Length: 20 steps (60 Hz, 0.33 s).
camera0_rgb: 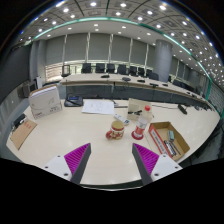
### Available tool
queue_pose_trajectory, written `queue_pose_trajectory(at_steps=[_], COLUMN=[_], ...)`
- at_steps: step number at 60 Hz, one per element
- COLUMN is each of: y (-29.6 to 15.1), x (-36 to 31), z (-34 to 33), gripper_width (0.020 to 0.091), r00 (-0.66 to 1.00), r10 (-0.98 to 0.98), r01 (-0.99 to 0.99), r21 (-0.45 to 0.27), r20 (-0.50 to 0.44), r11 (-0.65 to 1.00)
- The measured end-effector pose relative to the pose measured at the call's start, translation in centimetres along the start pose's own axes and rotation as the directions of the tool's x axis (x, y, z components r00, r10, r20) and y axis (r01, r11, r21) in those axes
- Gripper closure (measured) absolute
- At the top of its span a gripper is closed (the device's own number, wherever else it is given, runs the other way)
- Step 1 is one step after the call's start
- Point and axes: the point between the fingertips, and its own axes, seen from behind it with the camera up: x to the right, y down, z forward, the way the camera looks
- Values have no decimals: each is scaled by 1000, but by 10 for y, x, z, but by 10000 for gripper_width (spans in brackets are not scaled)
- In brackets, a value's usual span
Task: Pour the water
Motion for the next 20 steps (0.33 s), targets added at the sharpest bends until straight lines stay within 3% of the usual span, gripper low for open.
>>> queue_pose_trajectory(at_steps=[20], y=[9], x=[-21], z=[-27], gripper_width=[247], r00=[999], r10=[-28], r01=[28], r21=[10], r20=[23], r11=[1000])
